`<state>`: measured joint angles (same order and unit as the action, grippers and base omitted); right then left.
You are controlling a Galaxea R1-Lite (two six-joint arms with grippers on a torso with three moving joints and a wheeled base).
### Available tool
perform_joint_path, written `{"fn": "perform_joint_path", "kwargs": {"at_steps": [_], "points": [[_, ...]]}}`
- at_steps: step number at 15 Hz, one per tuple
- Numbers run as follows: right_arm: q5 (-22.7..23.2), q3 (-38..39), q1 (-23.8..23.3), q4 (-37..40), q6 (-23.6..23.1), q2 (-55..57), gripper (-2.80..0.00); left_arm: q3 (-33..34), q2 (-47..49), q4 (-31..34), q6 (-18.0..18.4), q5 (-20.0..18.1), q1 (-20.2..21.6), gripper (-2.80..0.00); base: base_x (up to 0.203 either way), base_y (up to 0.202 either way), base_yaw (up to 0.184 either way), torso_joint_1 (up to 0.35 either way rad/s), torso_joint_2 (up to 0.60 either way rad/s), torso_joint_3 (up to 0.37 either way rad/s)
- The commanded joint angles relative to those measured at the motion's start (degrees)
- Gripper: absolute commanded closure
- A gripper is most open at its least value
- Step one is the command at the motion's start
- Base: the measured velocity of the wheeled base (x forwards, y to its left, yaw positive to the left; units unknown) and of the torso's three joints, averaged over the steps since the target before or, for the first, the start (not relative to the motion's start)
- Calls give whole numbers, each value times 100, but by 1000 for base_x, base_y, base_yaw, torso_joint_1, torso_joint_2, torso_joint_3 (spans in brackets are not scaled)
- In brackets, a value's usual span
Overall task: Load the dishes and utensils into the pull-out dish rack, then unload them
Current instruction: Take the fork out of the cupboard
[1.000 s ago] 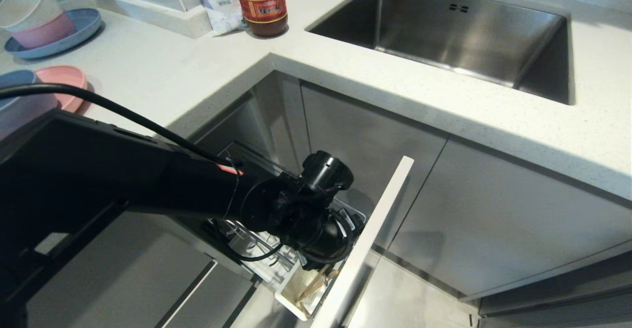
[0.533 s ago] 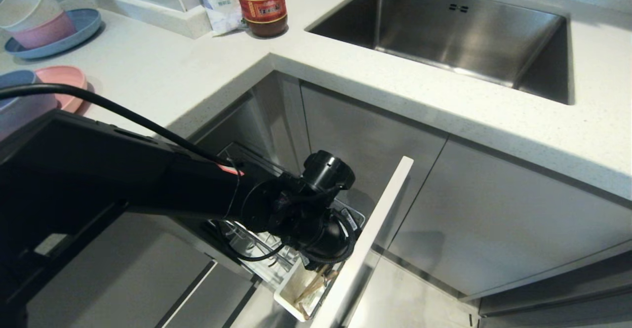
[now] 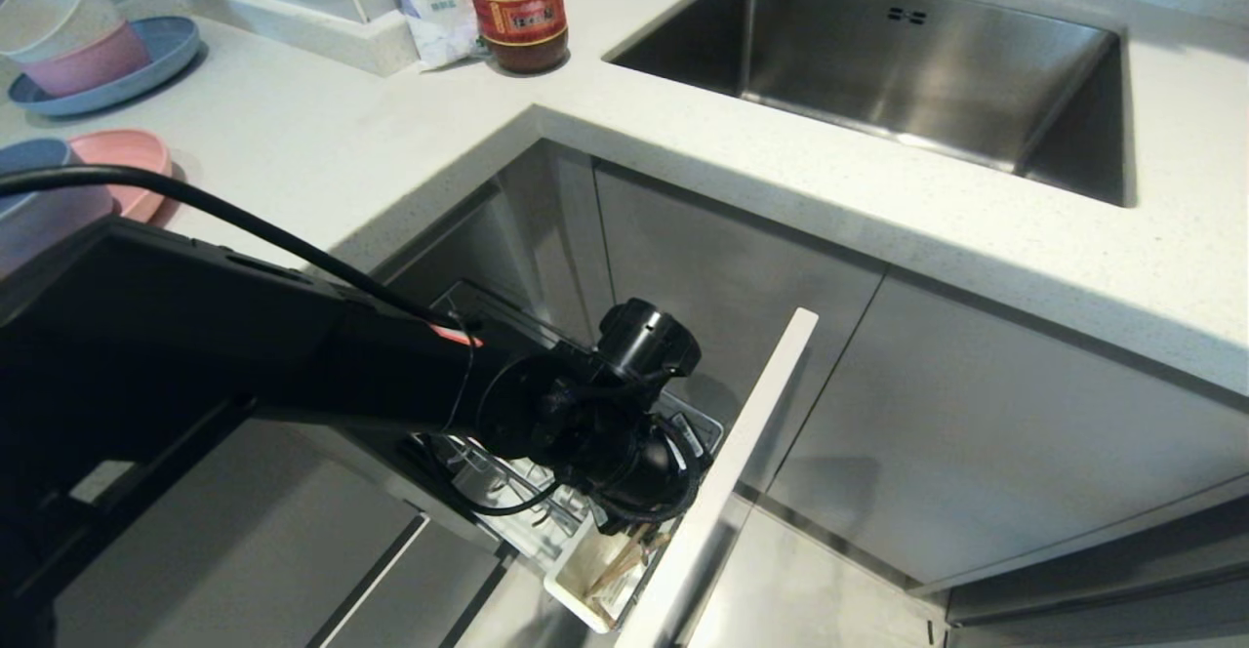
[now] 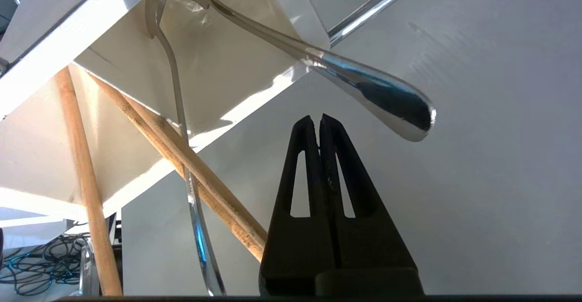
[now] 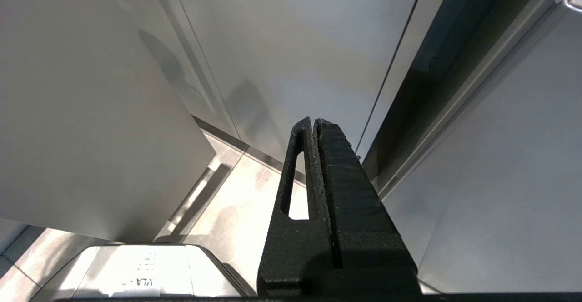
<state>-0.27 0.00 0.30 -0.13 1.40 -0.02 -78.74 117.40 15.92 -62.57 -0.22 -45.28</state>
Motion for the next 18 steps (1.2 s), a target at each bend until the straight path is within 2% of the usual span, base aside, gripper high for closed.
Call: {"fn": "perform_joint_path", "kwargs": {"at_steps": [1,9,11,15,17,18], "points": [[0,9,1,0,0,-24,0,-1,-27,12,-35,4,1,0,0,0,0,0,0,0],[0,9,5,-4,0,-24,0,6,-627,103,145,82,1,0,0,0,0,0,0,0],[0,9,2,-4,0,-18,0,77,-663,104,458,83,-13,0,0,0,0,0,0,0],[0,9,5,3,0,-24,0,402,-809,90,1501,92,-8,0,0,0,0,0,0,0],[0,9,3,-4,0,-24,0,412,-824,104,1520,83,-16,0,0,0,0,0,0,0],[0,9,5,-4,0,-24,0,401,-832,104,1493,81,-16,-70,0,0,0,0,0,0]]}}
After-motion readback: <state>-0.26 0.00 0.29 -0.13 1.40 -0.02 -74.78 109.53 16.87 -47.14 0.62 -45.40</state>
